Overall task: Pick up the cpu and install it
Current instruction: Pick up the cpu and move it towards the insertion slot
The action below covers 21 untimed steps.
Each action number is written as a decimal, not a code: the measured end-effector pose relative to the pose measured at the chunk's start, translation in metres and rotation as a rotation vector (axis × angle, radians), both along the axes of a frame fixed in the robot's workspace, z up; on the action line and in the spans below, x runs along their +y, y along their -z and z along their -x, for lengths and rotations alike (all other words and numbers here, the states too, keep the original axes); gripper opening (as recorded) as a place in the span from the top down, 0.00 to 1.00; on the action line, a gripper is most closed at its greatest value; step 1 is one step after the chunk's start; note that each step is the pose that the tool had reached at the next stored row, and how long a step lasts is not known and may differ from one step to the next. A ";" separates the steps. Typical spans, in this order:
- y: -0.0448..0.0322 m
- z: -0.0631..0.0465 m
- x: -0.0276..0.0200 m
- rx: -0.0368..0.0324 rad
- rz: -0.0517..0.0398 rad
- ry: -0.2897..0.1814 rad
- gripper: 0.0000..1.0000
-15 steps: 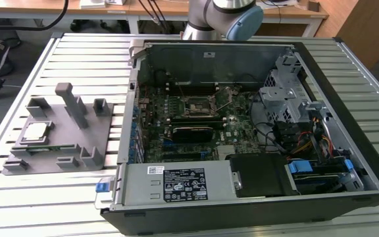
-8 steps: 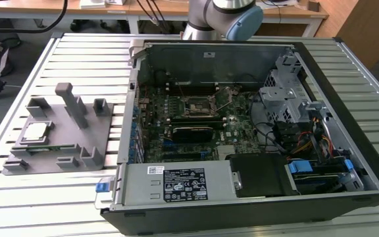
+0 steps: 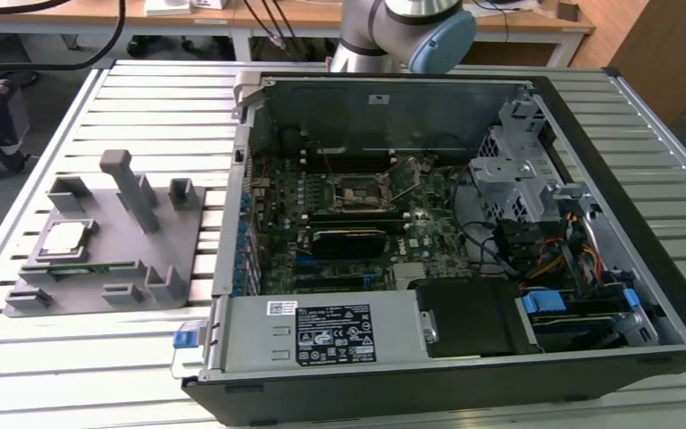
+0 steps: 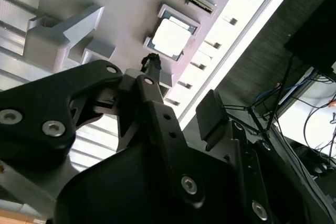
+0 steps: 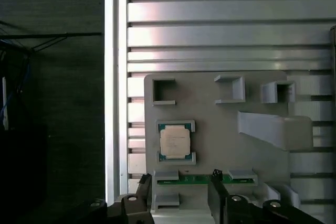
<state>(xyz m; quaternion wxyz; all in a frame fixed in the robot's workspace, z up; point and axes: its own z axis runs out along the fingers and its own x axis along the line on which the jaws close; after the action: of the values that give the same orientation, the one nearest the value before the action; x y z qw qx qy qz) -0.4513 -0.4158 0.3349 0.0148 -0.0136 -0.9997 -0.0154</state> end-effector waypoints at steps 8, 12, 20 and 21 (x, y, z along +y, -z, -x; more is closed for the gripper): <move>0.0058 0.000 -0.0013 -0.0001 -0.0569 0.002 0.35; 0.0132 0.000 -0.0017 0.0000 -0.0569 0.003 0.35; 0.0259 0.000 -0.0018 0.0006 -0.0480 0.003 0.35; 0.0276 0.000 -0.0019 0.0005 -0.0471 0.003 0.35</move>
<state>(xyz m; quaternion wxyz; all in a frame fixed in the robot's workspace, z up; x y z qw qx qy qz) -0.4512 -0.4177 0.3074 0.0153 -0.0145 -0.9990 -0.0389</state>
